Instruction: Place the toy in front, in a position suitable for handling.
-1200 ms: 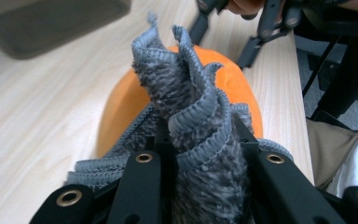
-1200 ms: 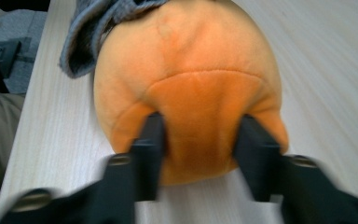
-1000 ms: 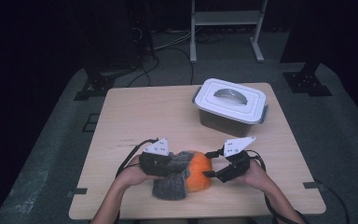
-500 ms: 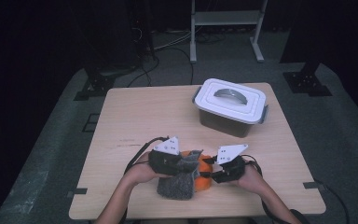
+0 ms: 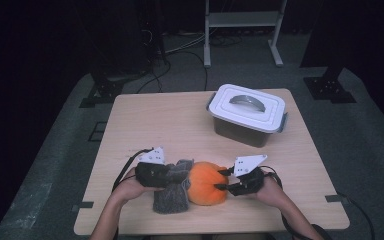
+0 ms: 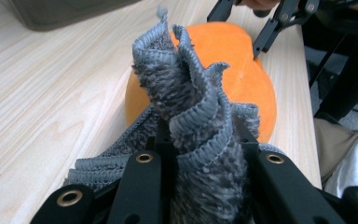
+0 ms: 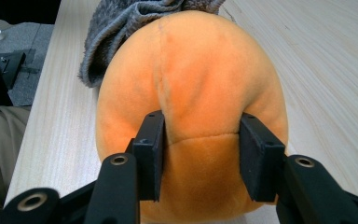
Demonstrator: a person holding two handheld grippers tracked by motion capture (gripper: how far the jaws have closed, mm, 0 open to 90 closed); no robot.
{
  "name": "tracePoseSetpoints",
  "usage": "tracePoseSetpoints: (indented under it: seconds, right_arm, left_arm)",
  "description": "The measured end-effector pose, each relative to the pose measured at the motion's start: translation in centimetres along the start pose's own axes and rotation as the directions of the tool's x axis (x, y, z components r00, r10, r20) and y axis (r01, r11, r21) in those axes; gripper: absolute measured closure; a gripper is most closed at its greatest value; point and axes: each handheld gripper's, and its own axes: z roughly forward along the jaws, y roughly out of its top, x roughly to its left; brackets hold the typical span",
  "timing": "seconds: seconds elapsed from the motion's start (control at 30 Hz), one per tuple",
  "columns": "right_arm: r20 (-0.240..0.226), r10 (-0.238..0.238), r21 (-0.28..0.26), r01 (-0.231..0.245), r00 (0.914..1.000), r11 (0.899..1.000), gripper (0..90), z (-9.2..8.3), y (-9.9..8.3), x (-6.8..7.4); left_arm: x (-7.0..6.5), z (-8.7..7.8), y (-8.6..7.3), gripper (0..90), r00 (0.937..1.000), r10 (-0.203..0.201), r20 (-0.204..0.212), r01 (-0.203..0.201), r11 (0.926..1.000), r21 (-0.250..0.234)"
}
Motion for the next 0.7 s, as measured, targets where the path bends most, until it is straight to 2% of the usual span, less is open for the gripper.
tracePoseSetpoints:
  seconds: [0.23,0.33,0.4,0.47,0.57,0.63,0.7]
  right_arm:
    - [0.021,-0.038,0.015,0.038,0.9991,0.999,55.2,-0.4,-0.2,0.1]
    - [0.018,-0.038,0.012,0.037,0.9991,0.999,55.2,-0.7,-0.3,0.1]
    - [0.016,-0.04,0.009,0.04,0.999,0.999,55.2,-0.7,-0.4,0.2]
    - [0.014,-0.046,0.012,0.046,0.9989,0.999,55.0,-0.6,-0.3,0.2]
    - [-0.011,-0.033,0.01,0.033,0.9994,0.999,51.8,-0.6,-0.2,0.3]
    - [-0.048,0.004,-0.004,-0.004,0.9988,1.0,43.1,-0.6,-0.1,0.2]
    - [-0.063,0.022,-0.02,-0.023,0.9977,1.0,35.4,-0.7,0.2,0.0]
  left_arm:
    - [-0.5,1.0,2.7,71.0,0.9984,0.04,0.04,-0.039,0.9985,-0.039]
    - [-1.0,1.5,3.8,70.9,0.996,0.066,0.061,-0.062,0.9963,-0.059]
    - [-1.2,1.8,4.1,70.9,0.9951,0.078,0.06,-0.076,0.9962,-0.043]
    - [-1.2,2.2,3.8,70.8,0.9951,0.083,0.053,-0.083,0.9965,-0.007]
    - [-1.0,2.5,2.8,70.9,0.9961,0.063,0.061,-0.064,0.9979,0.012]
    - [-1.0,2.5,2.0,71.3,0.9959,0.061,0.067,-0.062,0.9979,0.02]
    - [-1.1,2.4,1.4,71.8,0.9955,0.059,0.074,-0.061,0.998,0.017]
